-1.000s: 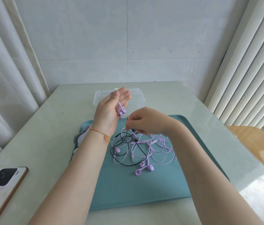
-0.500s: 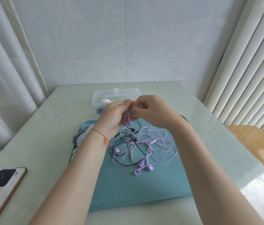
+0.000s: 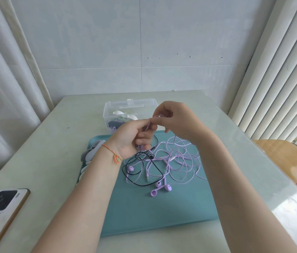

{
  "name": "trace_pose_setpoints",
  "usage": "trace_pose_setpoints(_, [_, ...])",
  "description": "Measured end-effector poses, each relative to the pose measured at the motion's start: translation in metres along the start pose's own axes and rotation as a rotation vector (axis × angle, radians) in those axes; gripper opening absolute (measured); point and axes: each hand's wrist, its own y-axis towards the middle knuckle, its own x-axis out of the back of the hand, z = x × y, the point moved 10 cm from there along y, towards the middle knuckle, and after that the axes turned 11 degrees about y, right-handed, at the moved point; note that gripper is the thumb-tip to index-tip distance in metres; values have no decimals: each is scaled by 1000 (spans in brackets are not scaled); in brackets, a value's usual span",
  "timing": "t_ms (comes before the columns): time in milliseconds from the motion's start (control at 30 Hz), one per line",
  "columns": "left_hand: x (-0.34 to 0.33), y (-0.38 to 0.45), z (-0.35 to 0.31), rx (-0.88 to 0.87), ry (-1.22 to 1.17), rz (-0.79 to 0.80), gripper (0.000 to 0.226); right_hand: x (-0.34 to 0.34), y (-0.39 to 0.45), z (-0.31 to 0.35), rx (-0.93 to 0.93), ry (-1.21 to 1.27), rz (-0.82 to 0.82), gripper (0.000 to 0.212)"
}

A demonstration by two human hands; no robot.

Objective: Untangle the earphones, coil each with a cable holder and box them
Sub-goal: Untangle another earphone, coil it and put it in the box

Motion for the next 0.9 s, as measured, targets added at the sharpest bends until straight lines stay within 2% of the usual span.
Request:
trace_pose_setpoints(100, [-15,-6,-8,-46,-126,154,43,-6,0,-5,-30,205,8,10])
trace_pose_setpoints(167, [-18,-8,-14,-85,-185,183,44,-14,-1,-12,-82,250,66,16])
trace_pose_setpoints(300, [-11,-7,-24,-150,-305,150,42,-26,-2,-17,-123,372,155,25])
trace_pose_setpoints(467, [-10,-7,-25,-145,-293,117,42,-23,-1,-10,-72,332,92,23])
trace_pose_setpoints(633, [-10,-8,-26,-150,-337,106,42,-22,-2,-1,-28,468,87,12])
trace_pose_setpoints(733, [-8,-8,-26,-145,-351,109,42,-21,-1,-3,-13,485,88,16])
trace_pose_setpoints(900, [-7,-7,-24,-169,-296,63,39,-8,2,-5,17,442,-4,9])
